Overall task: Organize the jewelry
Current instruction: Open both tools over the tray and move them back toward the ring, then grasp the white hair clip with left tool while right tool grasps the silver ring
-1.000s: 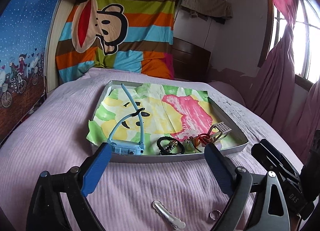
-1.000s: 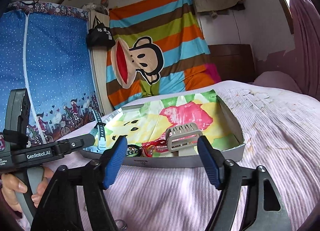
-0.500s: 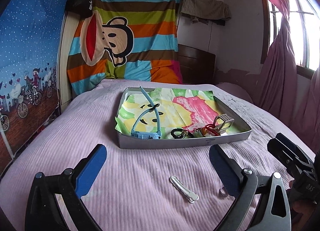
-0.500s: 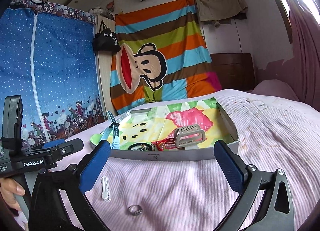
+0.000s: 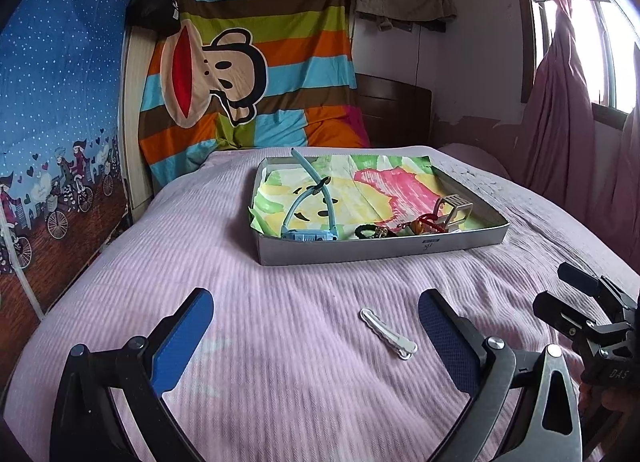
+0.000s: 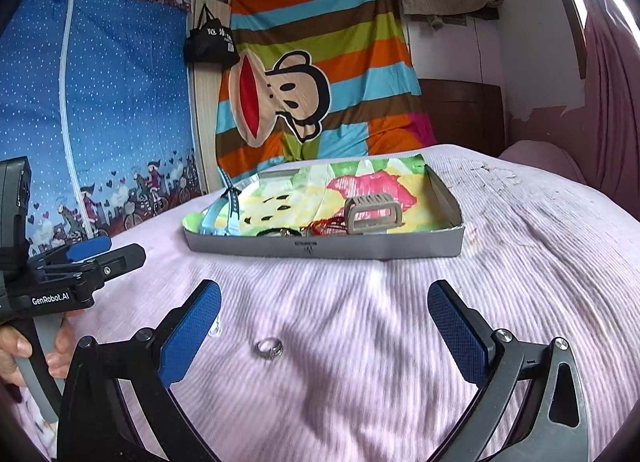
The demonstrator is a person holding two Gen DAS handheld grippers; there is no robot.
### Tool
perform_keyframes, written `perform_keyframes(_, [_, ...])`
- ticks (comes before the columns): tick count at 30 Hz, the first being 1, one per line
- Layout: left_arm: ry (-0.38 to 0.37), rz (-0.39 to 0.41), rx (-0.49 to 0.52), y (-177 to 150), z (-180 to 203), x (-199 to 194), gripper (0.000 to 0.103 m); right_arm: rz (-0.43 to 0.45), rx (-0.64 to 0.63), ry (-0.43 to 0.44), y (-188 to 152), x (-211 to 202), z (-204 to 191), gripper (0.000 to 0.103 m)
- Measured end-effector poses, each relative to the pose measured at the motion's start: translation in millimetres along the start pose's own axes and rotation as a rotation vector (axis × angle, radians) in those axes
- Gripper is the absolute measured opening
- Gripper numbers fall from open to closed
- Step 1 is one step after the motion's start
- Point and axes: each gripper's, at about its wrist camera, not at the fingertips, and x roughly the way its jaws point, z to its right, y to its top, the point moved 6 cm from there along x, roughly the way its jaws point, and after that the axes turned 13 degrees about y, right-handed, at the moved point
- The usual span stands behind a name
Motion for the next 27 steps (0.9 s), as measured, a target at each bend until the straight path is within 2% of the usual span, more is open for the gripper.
perform_keyframes(7, [-0.009, -0.04, -0.007, -5.5, -3.2, 3.0, 0.103, -0.063, -0.02, 0.004, -10.3, 7.3, -4.1, 0.101])
perform_keyframes(18, [-0.015, -0.133, 0.009, -16.6, 1.0, 15.4, 0.103, -0.101, 0.006, -0.007, -17.4, 14.1, -1.6, 0.101])
perform_keyframes(24, [-0.056, -0.152, 0.021, -19.7, 4.2, 16.6, 0.103, -0.111, 0.009, -0.008, -20.2, 16.4, -1.8, 0.101])
perform_keyframes(27, [-0.078, -0.163, 0.04, -21.6, 9.2, 17.6, 0.092, -0.125, 0.004, 0.0, -22.1, 18.9, -3.6, 0.099])
